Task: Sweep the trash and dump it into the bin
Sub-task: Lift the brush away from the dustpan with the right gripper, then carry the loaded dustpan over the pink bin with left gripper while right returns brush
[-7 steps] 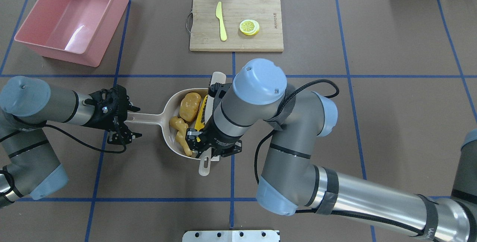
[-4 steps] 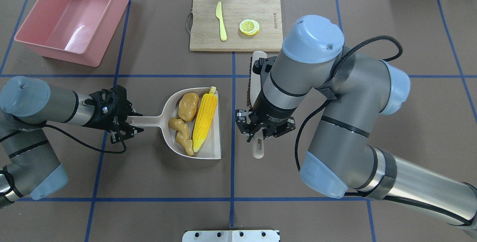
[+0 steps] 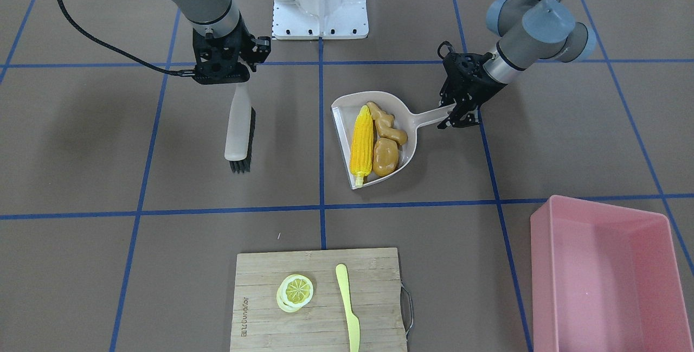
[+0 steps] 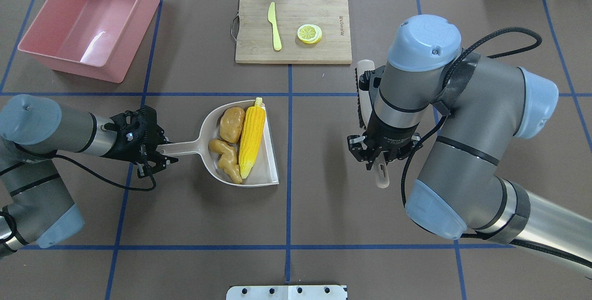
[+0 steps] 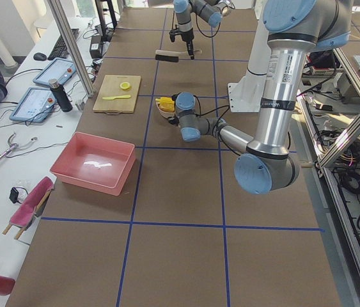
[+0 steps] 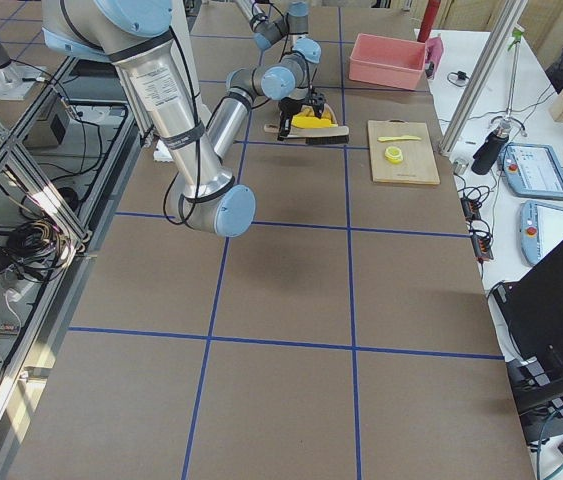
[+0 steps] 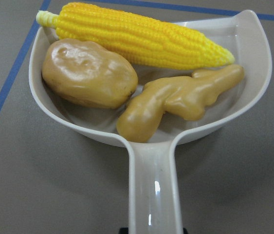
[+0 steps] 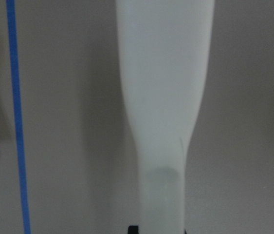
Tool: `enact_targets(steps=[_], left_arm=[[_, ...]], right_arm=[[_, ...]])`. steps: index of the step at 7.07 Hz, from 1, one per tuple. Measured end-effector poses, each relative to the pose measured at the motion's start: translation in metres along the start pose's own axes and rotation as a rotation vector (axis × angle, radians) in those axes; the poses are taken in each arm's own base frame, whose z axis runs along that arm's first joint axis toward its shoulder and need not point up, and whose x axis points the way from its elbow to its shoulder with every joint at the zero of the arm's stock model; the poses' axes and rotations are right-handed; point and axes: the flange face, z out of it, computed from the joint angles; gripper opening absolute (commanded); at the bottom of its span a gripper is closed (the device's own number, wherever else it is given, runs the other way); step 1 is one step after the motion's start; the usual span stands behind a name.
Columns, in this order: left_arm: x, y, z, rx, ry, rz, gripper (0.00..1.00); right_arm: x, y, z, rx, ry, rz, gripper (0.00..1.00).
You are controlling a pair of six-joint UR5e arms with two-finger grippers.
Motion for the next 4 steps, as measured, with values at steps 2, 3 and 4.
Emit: enact_targets(steps=[2, 3, 4], left_arm=[[0.002, 0.003, -0.004, 0.023, -0.003, 0.012, 0.00], [0.004, 0.006, -0.009, 0.047, -0.007, 0.024, 0.00], [0.008, 0.011, -0.020, 0.071, -0.013, 0.038, 0.00]], right_arm=[[0.019, -0.004, 0.012, -0.004, 0.068, 0.006, 0.00], [0.039, -0.012, 0.012, -0.001, 0.104, 0.005, 0.00], [0.065, -0.021, 0.004, 0.006, 0.122, 0.000, 0.00]])
